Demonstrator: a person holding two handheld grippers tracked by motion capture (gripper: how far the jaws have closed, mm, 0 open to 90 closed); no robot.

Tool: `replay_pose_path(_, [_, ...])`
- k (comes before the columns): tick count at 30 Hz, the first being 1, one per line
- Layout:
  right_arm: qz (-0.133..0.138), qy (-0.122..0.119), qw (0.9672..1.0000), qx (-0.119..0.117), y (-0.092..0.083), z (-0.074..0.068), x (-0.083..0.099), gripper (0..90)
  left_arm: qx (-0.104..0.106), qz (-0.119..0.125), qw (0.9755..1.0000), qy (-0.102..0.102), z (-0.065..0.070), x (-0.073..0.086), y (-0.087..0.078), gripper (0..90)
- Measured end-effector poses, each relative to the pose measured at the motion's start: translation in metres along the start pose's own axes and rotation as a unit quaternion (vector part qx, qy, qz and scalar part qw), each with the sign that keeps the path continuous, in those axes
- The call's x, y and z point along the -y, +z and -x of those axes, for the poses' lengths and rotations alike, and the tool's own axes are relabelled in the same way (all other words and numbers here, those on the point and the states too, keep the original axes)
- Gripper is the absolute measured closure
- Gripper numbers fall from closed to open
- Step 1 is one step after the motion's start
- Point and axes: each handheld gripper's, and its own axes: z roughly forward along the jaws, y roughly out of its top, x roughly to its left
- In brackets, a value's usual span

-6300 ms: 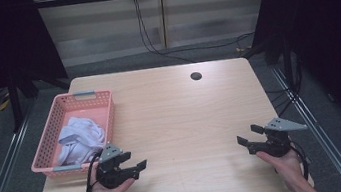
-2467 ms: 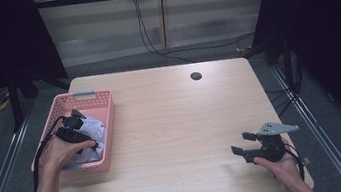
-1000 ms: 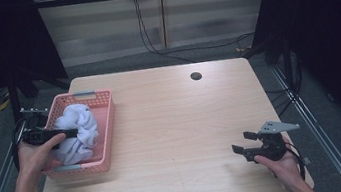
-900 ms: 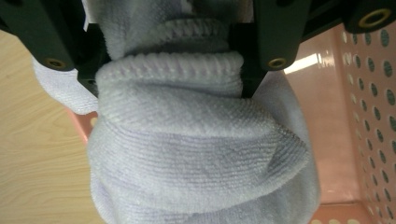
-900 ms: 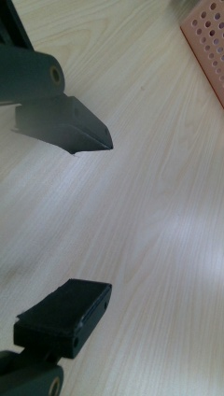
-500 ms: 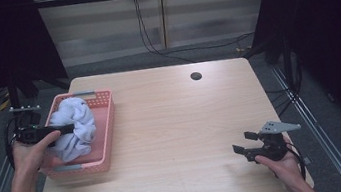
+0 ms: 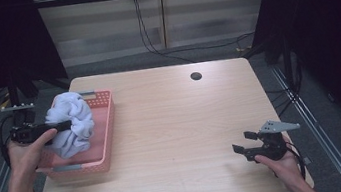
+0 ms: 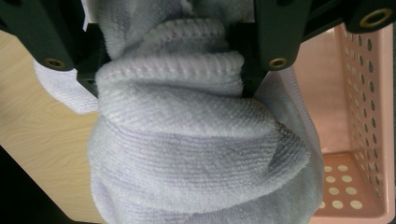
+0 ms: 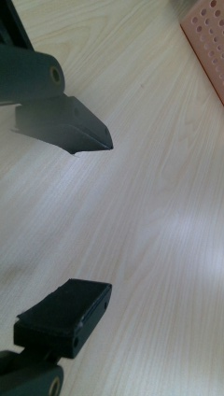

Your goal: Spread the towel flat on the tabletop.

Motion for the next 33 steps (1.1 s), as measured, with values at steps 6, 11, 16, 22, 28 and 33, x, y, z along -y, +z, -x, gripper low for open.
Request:
replay_pose_path(6, [0.0,-0.004,1.0,-0.002,-0.001,-0.002,0.0,25.9,0.003,0.013,0.9999,0.0,0.005,0.001,-0.004,45.7])
replay_pose_path(11, [0.002,-0.003,1.0,-0.001,-0.002,-0.002,0.0,25.9,0.006,0.023,0.9997,0.004,0.012,0.002,-0.009,45.6])
replay_pose_path(16, [-0.001,-0.003,1.0,-0.003,-0.001,-0.002,0.0,25.9,0.014,0.043,0.9989,0.01,0.018,0.0,-0.016,45.6])
replay_pose_path(22, [0.0,-0.004,1.0,-0.004,0.0,-0.002,0.0,25.9,0.021,0.053,0.998,0.026,0.034,-0.011,-0.023,45.5])
replay_pose_path(28, [-0.001,-0.004,1.0,-0.004,0.0,-0.002,0.0,25.9,0.025,0.061,0.9967,0.048,0.055,-0.029,-0.027,45.3])
replay_pose_path(33, [0.0,-0.003,1.0,-0.004,-0.001,-0.002,0.0,25.9,0.038,0.055,0.9957,0.064,0.071,-0.038,-0.017,45.2])
